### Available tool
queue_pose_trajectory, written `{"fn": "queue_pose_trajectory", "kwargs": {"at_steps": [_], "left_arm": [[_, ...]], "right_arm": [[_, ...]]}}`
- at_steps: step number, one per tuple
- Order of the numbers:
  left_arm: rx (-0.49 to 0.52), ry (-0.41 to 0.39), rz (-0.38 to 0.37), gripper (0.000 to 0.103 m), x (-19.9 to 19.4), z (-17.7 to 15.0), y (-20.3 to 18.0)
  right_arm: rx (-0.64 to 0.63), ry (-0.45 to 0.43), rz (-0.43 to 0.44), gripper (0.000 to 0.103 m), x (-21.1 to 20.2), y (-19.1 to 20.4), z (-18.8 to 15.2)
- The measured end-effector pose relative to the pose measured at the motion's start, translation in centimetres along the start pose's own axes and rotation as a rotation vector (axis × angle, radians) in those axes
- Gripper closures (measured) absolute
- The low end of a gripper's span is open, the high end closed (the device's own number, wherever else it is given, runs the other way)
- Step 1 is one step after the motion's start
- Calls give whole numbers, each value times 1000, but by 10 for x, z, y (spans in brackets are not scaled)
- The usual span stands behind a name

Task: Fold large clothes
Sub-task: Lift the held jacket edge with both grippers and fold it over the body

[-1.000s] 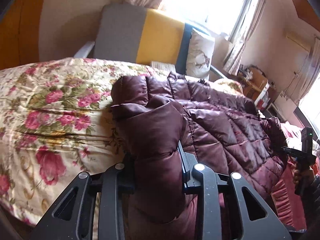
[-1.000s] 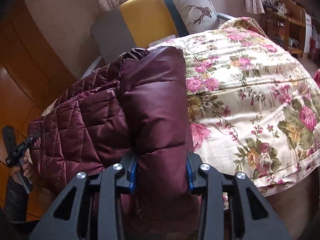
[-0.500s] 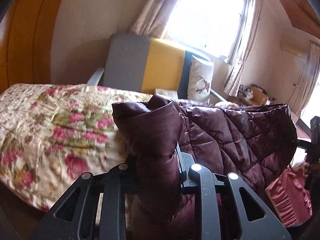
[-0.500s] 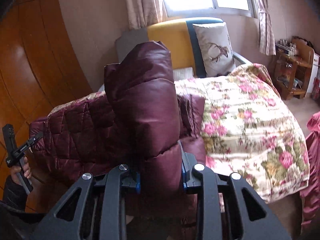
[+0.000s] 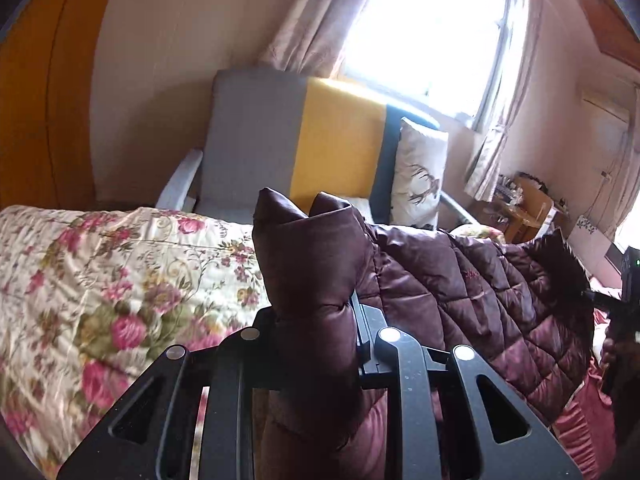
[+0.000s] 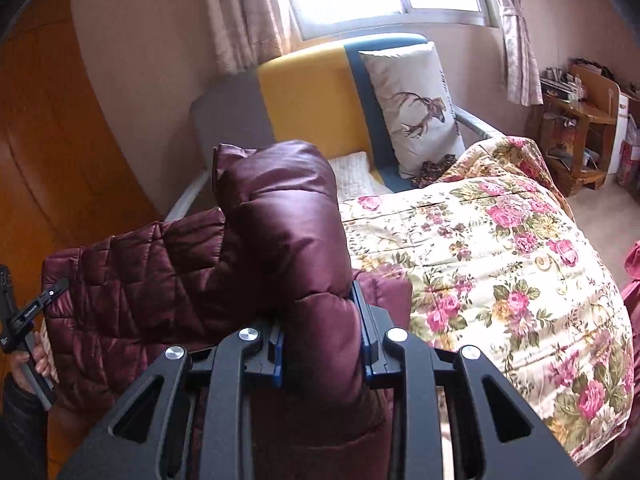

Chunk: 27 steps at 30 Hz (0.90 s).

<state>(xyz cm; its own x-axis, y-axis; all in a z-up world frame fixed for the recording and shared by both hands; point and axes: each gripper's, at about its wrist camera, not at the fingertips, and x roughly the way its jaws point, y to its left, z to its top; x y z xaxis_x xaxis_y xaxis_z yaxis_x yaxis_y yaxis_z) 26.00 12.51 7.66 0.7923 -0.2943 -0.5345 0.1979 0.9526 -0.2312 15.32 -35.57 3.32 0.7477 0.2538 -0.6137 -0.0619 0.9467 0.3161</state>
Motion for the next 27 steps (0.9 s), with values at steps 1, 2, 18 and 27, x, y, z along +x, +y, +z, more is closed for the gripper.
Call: {"fn": "queue_pose_trajectory", "kwargs": {"at_steps": [1,2,18,27], "left_arm": [[-4,10,7,80,12,6,0],[-6,20,13,80,23,11,0],[-23,326,151,73,186,-23,27],[-238,184,41,21,95,-22,65]], "right_arm": [[14,5,-12,77,12,-6,4],[25,9,-37,77,25,-9,9],[163,243,-189,59,160,-77,-1],[261,100,-35,10,79,-93,3]]}}
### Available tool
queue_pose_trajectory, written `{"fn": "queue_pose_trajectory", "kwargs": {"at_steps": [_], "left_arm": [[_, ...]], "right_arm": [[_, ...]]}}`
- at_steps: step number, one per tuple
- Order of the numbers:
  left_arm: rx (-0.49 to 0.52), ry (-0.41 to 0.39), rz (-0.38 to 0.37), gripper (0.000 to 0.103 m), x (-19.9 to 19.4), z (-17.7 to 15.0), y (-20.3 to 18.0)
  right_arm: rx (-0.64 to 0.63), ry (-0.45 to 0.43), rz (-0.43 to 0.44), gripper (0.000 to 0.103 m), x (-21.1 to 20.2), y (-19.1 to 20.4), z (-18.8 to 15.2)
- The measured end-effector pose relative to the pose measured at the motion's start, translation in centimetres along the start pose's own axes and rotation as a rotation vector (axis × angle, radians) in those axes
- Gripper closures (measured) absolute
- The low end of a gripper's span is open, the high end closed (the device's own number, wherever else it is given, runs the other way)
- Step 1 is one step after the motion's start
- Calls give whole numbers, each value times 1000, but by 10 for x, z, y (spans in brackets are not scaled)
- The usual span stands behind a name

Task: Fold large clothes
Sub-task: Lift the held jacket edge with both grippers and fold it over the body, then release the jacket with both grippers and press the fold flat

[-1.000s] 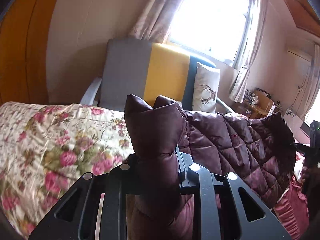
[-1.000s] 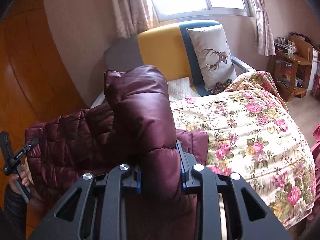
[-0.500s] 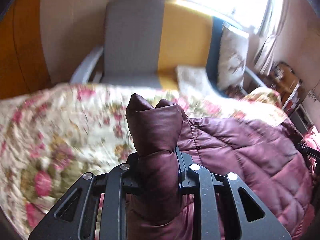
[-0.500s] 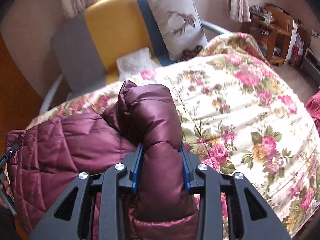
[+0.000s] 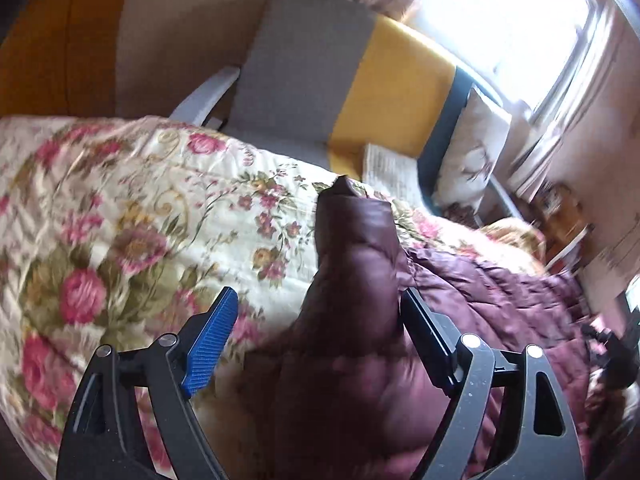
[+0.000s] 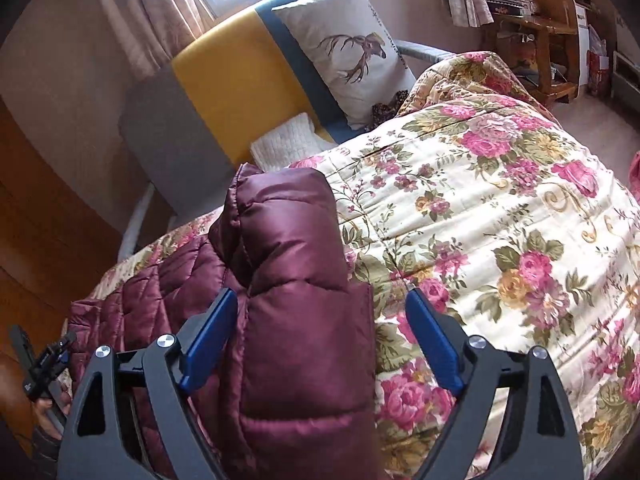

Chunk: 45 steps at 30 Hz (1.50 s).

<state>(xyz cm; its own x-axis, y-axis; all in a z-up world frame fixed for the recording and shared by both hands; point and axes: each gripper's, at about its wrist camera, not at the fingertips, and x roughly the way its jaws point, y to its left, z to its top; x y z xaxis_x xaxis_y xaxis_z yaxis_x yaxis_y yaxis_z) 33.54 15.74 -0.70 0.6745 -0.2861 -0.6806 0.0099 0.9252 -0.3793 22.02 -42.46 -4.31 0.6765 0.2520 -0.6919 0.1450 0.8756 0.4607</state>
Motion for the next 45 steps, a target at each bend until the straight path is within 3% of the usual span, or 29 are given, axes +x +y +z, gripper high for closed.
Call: {"fn": "queue_pose_trajectory", "kwargs": {"at_steps": [2,5,7,10,11,12,13,17,19,27,30,32,33,36,39,41,45], "left_arm": [[-69,9,-107,21,-23,-20,20],[-125,34,-210,21,-40,-55,36],[-172,95,-305,21,-43,-88,43],[-177,143,-360,24,-42,-127,39],[-191,148,-380,37,-42,-134,39],[-219,149,-420,44,-44,-141,38],[-235,140,-441,52,-47,-145,38],[-213,115,-434,68,-62,-152,33],[-199,111,-438,72,-70,-153,35],[-177,128,-455,73,-123,-198,42],[-188,123,-403,65,-143,-212,46],[-177,93,-334,33,-154,-210,45],[-175,54,-289,29,-163,-206,47],[-98,-56,-221,28,-185,-182,36],[59,-140,-193,28,-192,-159,-3],[142,-158,-191,28,-182,-145,-30],[287,-164,-151,29,-147,-123,-80]], "right_arm": [[56,-9,87,7,-25,-15,-17],[135,3,194,3,-50,-38,-54],[197,49,263,3,-54,-56,-89],[276,110,297,3,-43,-70,-133],[309,113,324,5,-39,-74,-141],[346,96,362,10,-35,-76,-148],[365,85,394,31,-32,-77,-149],[339,60,396,50,-39,-63,-148],[306,48,402,54,-54,-55,-146],[189,111,353,54,-109,-51,-182],[190,136,317,42,-117,-55,-194],[201,109,270,31,-130,-64,-196],[208,66,250,31,-141,-67,-192],[140,-31,147,30,-169,-58,-178],[-6,-96,86,29,-177,-19,-162],[-91,-118,66,26,-180,7,-162],[-256,-121,4,19,-145,59,-153]]}}
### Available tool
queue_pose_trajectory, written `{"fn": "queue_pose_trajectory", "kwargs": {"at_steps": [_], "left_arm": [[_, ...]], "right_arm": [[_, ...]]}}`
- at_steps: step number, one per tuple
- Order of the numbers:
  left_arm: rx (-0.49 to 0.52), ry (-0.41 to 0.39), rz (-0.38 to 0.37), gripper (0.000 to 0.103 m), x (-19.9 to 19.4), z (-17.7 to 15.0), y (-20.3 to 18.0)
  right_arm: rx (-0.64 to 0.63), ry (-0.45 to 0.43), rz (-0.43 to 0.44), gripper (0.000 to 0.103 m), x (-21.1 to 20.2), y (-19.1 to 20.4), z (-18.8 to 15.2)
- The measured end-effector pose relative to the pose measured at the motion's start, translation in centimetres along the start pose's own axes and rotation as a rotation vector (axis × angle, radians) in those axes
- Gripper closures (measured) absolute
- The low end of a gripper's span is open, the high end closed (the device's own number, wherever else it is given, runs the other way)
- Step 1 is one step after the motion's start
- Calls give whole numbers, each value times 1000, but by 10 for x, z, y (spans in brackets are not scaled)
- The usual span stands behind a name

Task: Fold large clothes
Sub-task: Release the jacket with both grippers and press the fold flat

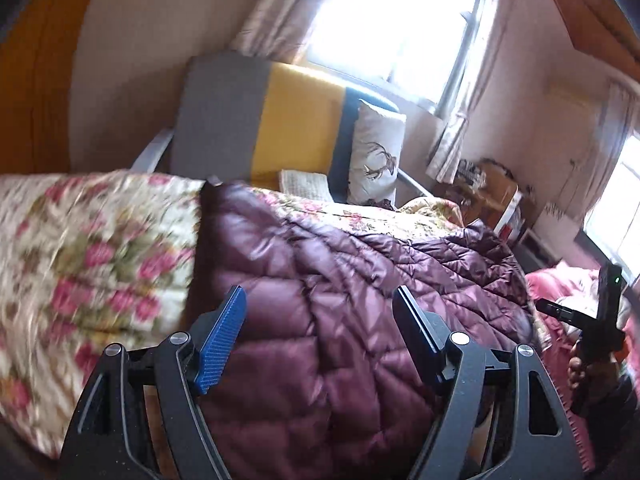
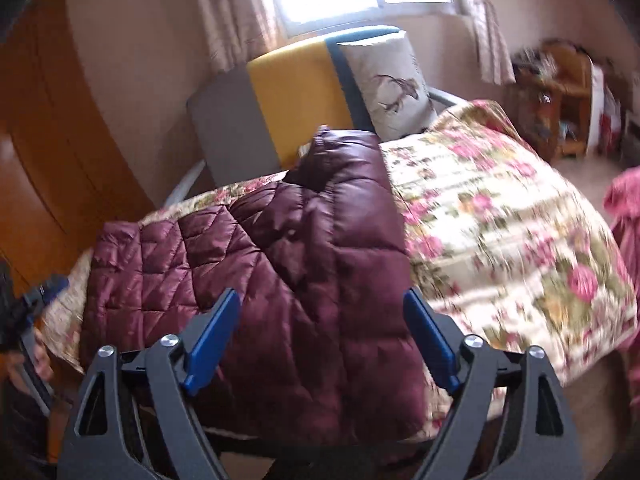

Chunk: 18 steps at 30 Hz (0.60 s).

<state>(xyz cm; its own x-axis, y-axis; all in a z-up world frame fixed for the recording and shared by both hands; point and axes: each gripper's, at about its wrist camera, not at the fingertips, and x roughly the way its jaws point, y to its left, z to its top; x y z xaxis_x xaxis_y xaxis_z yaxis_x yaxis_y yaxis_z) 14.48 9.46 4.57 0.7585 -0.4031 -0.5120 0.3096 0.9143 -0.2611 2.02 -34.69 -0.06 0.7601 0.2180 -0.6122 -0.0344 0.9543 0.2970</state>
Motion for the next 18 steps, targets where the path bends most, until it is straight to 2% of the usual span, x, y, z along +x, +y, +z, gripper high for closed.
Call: {"fn": "queue_pose_trajectory", "kwargs": {"at_steps": [5,9,13,18], "left_arm": [[20,53,86,34,69,17,8],[1,124,172,40,111,8,32],[-42,113,192,43,122,-10,49],[-103,90,199,43,125,-15,57]], "right_arm": [[-51,6,-114,17,56,11,21],[-5,62,-154,16,99,-4,38],[52,130,-151,17,135,-21,45],[25,133,-180,6,175,-25,43]]}}
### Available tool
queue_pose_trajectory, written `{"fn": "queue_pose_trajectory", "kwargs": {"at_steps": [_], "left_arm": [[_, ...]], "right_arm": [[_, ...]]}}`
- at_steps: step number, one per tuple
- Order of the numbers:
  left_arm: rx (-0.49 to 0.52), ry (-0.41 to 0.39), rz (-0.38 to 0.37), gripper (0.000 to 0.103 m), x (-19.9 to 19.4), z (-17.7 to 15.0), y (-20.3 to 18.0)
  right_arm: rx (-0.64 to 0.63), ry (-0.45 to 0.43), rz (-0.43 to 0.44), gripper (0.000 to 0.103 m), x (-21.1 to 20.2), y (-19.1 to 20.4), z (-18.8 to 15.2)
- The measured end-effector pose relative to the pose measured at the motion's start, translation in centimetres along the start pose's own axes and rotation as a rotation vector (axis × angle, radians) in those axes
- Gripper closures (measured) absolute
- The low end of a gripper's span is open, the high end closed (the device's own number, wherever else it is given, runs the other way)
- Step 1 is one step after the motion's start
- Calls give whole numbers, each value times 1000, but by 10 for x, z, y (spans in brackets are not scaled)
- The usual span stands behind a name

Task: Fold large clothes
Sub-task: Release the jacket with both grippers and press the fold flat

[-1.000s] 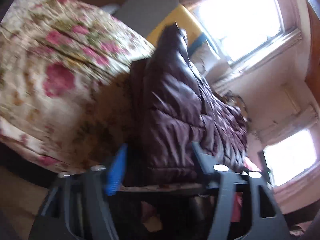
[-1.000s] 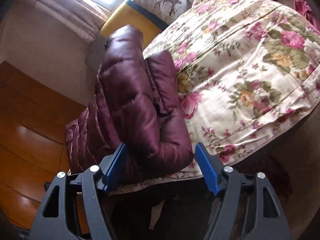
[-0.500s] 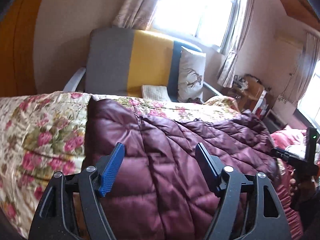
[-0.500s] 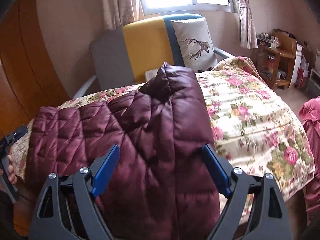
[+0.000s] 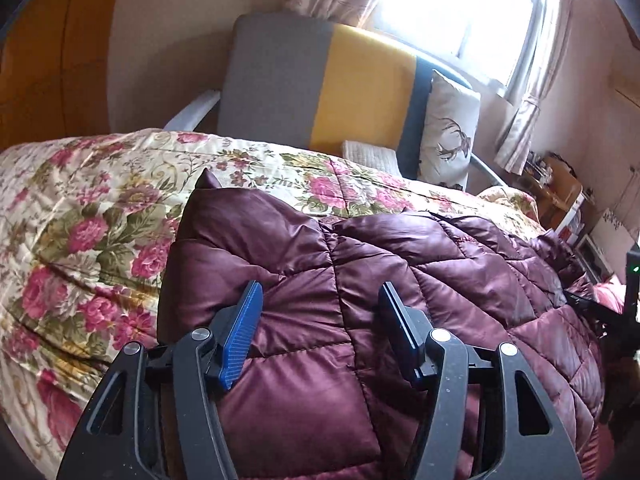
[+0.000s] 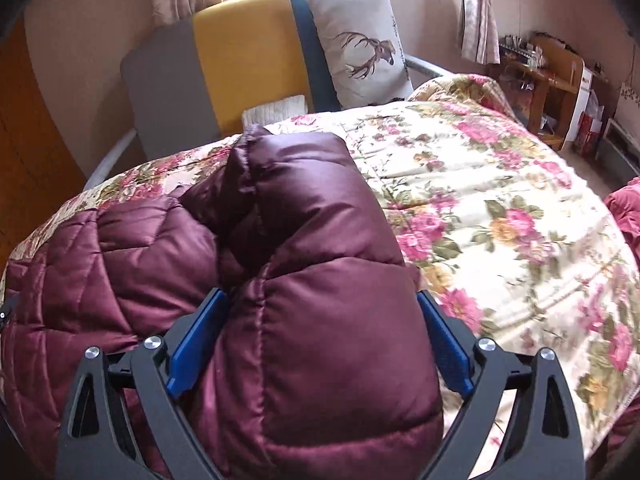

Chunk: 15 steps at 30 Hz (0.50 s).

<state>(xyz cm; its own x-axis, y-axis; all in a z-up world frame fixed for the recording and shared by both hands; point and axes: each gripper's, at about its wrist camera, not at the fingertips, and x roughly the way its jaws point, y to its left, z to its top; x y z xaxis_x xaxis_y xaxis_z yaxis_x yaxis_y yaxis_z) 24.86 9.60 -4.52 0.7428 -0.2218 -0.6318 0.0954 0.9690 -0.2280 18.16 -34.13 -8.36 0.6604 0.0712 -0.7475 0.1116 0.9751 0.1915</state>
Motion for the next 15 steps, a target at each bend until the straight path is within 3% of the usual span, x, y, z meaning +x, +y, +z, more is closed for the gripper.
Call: {"fn": "queue_pose_trajectory", "kwargs": {"at_steps": [4,7,9,11,15], "left_arm": [[25,17,52,43,2,7,-13],[58,10,94,43,-8,9,-22],[87,-13,134,38,-19,9,-29],[90,-39,146,28,-30,9,-34],[61,-62,149,28,-52,7,-39]], "right_arm": [[40,29,19,3,18,-9,6],[46,26,18,2,11,-10,5],[51,17,9,2,1,-9,6],[27,-14,-25,2,-17,-3,7],[-77,-155,-109,2,-65,26,9]]}}
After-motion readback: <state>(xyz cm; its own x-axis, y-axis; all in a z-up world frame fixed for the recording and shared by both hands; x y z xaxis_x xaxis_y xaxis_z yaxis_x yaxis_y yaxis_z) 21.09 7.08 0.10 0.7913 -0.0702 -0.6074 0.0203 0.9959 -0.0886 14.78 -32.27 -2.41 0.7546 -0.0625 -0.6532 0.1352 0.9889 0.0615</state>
